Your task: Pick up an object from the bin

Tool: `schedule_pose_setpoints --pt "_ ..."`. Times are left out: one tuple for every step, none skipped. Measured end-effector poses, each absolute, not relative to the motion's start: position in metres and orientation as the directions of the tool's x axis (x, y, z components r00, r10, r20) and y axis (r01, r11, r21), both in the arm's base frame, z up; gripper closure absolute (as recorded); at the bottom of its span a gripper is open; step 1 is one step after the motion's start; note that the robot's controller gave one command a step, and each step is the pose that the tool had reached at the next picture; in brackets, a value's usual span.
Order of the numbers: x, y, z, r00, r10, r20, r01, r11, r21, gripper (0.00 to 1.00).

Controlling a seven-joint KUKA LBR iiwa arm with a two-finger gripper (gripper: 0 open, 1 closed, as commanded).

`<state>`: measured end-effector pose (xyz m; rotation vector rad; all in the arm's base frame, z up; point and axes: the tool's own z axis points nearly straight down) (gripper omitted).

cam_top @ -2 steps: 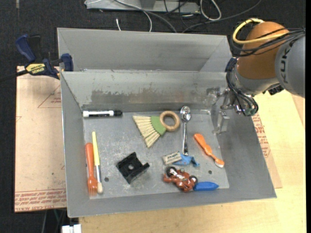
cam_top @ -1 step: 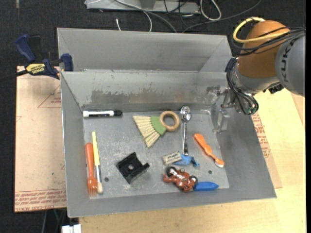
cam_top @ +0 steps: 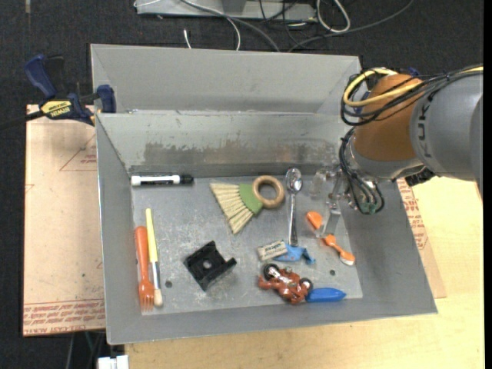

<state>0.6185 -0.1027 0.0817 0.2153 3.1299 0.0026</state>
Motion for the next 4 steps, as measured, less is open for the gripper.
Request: schedule_pose_setpoints --pt "0.611 -0.096 0.120 -0.993 0.115 -0.007 0.115 0.993 0.000 0.00" --pt "0.572 -0.102 0.106 -0.945 0.326 0.001 0.326 0.945 0.003 0.00" --pt "0.576 -0.106 0.079 -0.872 0.490 -0.008 0.490 0.872 0.006 0.00" --pt "0.554 -0.101 0.070 -0.852 0.524 0.005 0.524 0.852 0.002 1.00"
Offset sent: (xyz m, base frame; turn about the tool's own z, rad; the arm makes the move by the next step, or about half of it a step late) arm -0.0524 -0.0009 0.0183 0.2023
